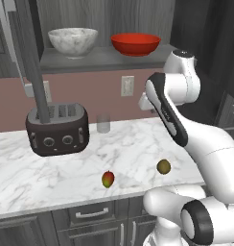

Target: Pick both bowls and place them on the counter. Then place the potato in one bowl and place the mango in the other bowl.

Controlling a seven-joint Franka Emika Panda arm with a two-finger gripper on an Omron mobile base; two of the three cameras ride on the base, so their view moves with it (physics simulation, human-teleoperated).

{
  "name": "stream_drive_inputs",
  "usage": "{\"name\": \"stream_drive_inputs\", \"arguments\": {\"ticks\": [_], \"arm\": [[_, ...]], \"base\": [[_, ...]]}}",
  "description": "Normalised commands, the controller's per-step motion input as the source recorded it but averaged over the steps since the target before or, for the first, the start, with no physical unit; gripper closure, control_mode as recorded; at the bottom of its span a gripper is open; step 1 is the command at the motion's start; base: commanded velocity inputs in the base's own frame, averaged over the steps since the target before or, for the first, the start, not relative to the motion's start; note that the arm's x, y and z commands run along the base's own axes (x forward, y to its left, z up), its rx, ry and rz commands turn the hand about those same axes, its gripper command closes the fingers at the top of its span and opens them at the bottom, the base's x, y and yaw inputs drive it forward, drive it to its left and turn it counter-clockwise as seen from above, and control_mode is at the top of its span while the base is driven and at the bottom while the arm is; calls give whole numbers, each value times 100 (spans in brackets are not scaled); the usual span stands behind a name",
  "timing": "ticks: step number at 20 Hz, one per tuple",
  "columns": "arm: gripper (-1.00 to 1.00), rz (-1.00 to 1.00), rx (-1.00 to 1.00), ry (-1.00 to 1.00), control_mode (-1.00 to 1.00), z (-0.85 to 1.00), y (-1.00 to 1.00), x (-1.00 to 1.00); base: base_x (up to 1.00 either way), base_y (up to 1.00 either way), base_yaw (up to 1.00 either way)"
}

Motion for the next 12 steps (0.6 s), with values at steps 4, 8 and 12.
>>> {"name": "stream_drive_inputs", "arguments": {"ticks": [4,8,12], "arm": [[-100,0,0,-2,-100,0,-1,-6],[-100,-1,6,-27,-100,4,-1,-19],[-100,-21,22,-24,-100,25,3,-16]], "base": [[0,0,0],[0,0,0],[0,0,0]]}}
